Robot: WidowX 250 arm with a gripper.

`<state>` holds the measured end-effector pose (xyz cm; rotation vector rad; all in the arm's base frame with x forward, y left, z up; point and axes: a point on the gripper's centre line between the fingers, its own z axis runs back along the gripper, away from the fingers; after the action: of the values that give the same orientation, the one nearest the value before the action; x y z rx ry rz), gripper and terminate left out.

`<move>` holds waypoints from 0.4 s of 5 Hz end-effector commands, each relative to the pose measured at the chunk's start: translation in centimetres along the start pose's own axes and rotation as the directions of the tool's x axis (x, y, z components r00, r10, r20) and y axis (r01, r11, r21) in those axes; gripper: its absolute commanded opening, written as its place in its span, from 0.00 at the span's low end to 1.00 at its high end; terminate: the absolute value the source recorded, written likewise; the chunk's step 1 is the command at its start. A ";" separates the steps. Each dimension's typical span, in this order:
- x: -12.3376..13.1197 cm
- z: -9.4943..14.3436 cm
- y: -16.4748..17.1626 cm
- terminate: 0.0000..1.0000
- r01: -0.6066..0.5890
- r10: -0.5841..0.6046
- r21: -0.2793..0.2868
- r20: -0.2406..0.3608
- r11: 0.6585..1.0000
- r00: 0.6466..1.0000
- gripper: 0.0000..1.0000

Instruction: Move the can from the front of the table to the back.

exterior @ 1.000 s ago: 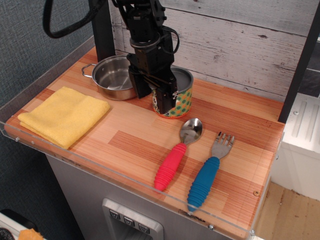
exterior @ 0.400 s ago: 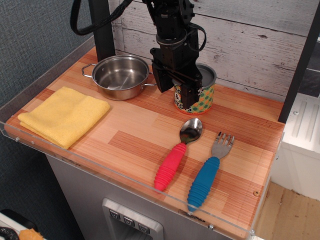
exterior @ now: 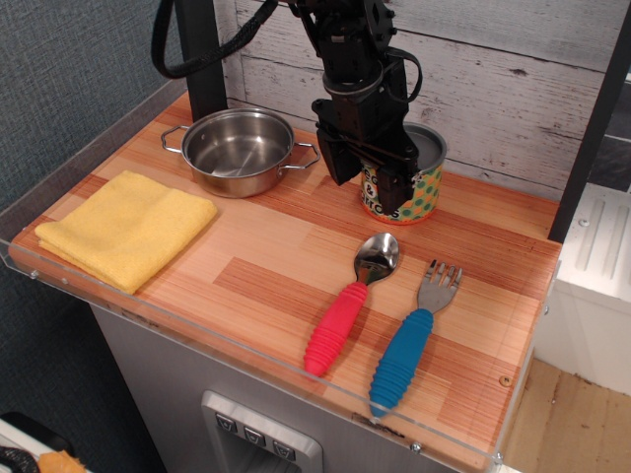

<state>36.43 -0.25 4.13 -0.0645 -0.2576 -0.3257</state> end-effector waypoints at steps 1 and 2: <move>-2.7 5.5 2.2 0.00 -0.126 0.125 0.101 0.018 0.987 0.992 1.00; -4.6 7.3 2.8 0.00 -0.214 0.216 0.153 0.004 0.965 0.976 1.00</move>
<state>31.49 3.94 8.36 0.0475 -0.2084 -0.0906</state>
